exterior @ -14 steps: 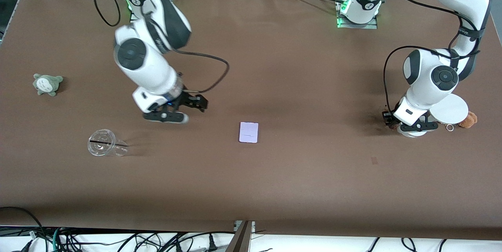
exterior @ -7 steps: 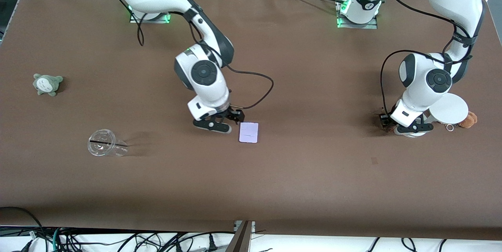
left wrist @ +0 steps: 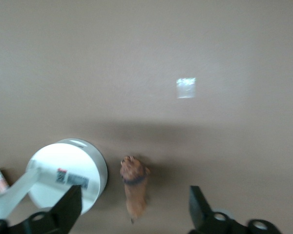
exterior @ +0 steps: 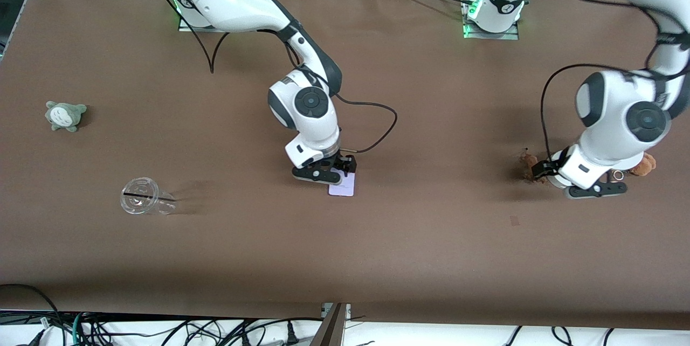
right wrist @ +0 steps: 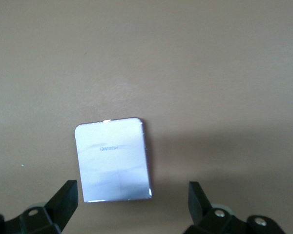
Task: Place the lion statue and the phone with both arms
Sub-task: 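Set the lion beside the white device while the right gripper reaches the phone, then grasp the white phone with the right gripper while the left gripper withdraws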
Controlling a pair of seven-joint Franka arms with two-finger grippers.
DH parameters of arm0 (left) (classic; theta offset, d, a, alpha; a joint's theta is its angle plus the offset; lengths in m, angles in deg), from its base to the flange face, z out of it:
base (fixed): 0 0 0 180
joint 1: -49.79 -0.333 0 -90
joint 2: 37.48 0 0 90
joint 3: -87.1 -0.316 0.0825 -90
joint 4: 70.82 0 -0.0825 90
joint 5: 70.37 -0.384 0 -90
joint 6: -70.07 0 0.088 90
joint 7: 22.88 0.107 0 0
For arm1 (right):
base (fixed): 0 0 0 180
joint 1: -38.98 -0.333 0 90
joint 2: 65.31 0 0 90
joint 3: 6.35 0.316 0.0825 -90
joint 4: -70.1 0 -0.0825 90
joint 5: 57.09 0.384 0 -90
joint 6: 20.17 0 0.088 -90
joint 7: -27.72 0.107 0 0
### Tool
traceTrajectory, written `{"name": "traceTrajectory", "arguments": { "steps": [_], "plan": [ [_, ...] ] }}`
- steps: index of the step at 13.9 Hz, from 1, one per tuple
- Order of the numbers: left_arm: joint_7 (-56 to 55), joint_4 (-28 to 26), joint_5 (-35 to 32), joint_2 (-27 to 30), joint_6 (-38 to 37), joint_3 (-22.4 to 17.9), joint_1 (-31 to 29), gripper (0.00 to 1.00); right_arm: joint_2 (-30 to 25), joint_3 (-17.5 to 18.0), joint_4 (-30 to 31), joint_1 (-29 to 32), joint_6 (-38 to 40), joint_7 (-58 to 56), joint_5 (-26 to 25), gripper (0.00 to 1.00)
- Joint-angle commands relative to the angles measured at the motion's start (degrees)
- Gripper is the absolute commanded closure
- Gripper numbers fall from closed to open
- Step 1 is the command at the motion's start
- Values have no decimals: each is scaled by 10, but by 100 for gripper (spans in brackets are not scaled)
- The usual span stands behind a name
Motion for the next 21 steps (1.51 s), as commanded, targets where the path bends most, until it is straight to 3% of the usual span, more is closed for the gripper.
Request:
{"name": "traceTrajectory", "arguments": {
  "steps": [1, 5, 8, 12, 21],
  "plan": [
    [6, 103, 25, 24, -150, 11, 1, 0, 35, -9, -28, -18, -25, 13, -35, 0],
    [10, 207, 62, 57, -270, 5, -8, 0, 46, -9, -35, -22, -30, 13, -57, 0],
    [13, 208, 63, 105, -289, 5, -29, 0, 59, -9, -35, -26, -46, 13, -75, 0],
    [15, 195, 63, 109, -325, 5, -25, 0, 65, -9, -35, -27, -56, 13, -76, 0],
    [17, 203, 62, 93, -327, 10, -34, 0, 77, -10, -35, -28, -70, 15, -77, 1]
  ]
}}
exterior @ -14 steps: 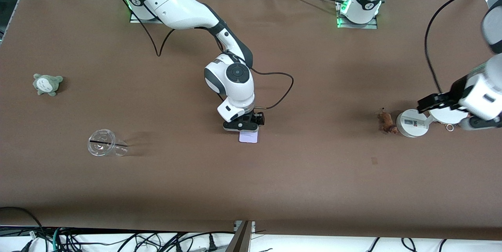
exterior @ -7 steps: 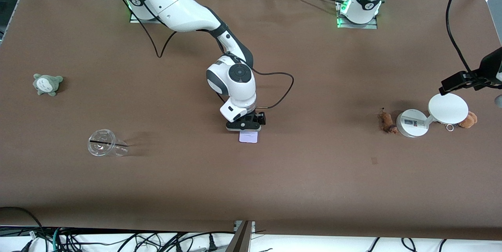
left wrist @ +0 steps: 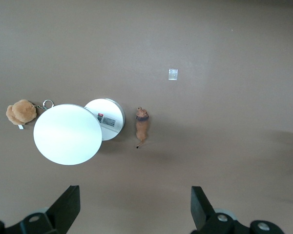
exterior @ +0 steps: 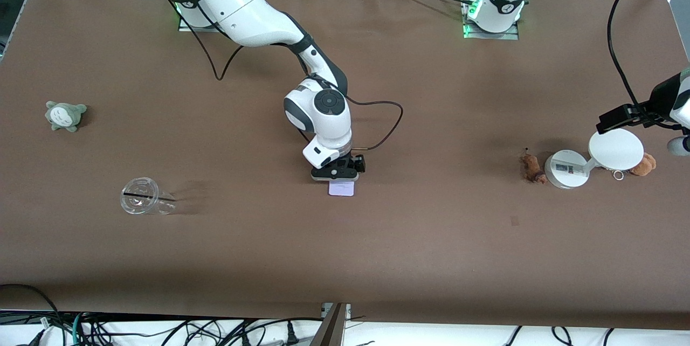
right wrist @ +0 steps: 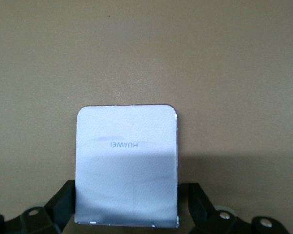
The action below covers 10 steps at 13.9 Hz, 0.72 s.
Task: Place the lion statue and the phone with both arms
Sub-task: 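Grasp the white phone with the right gripper while the left gripper withdraws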
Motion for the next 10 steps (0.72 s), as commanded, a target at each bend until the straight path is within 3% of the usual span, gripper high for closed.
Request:
{"name": "traceTrajectory", "arguments": {
  "steps": [1, 6, 10],
  "plan": [
    [15, 5, 14, 1, -6, 3, -8, 0, 14, -6, -17, -7, -5, 14, -12, 2],
    [15, 5, 15, 2, -7, 3, -8, 0, 14, -6, -17, -7, -5, 10, -13, 25],
    [15, 5, 15, 1, -6, 3, -8, 0, 6, -11, -17, -5, 1, 1, -13, 31]
  ]
}}
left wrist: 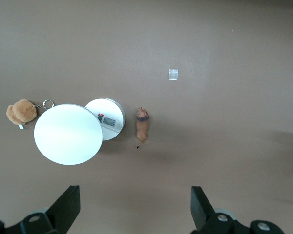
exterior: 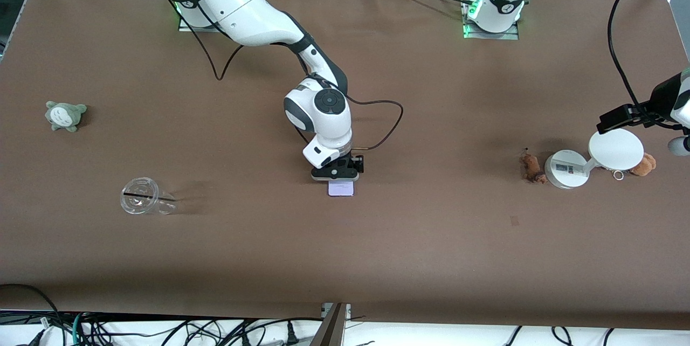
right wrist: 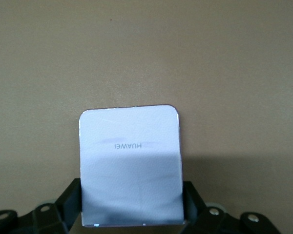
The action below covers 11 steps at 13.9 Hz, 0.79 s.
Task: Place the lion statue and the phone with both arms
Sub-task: 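Grasp the white phone with the right gripper while the left gripper withdraws, then lift the phone and carry it toward the glass cup with the right gripper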
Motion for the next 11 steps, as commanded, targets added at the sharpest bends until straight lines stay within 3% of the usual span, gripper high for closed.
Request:
{"name": "traceTrajectory", "arguments": {
  "steps": [1, 8, 11],
  "plan": [
    [15, 5, 15, 1, -7, 3, -6, 0, 2, -12, -16, -3, 6, 0, -10, 31],
    [15, 5, 15, 0, -6, 3, -7, 0, -72, -5, -13, 62, 127, -127, 2, 31],
    [15, 5, 15, 0, -6, 3, -7, 0, -96, -9, -9, 80, 155, -200, 56, 31]
  ]
}}
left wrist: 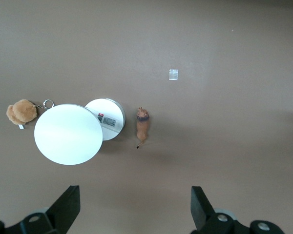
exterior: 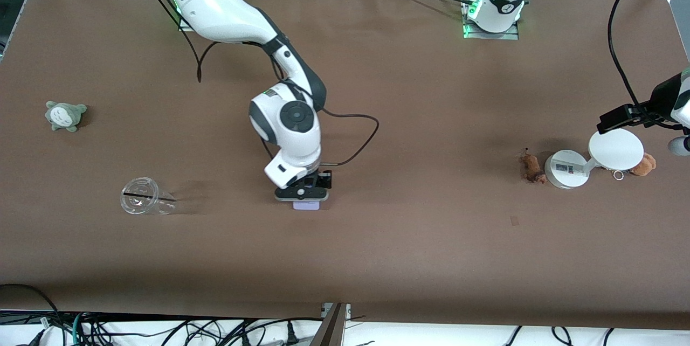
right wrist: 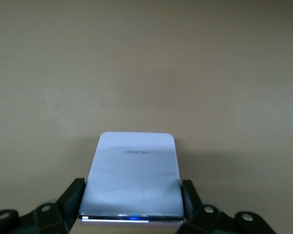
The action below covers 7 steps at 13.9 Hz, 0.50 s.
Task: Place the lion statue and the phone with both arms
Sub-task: 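Lift the phone and carry it toward the glass cup with the right gripper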
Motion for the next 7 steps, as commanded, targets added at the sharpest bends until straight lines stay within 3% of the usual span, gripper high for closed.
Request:
{"name": "traceTrajectory", "arguments": {
  "steps": [1, 7],
  "plan": [
    [15, 5, 15, 0, -6, 3, -7, 0, -30, 6, 14, 17, 30, -56, 39, 31],
    [15, 5, 15, 0, -6, 2, -7, 0, -74, 5, 40, 79, 69, -150, 42, 31]
  ]
}}
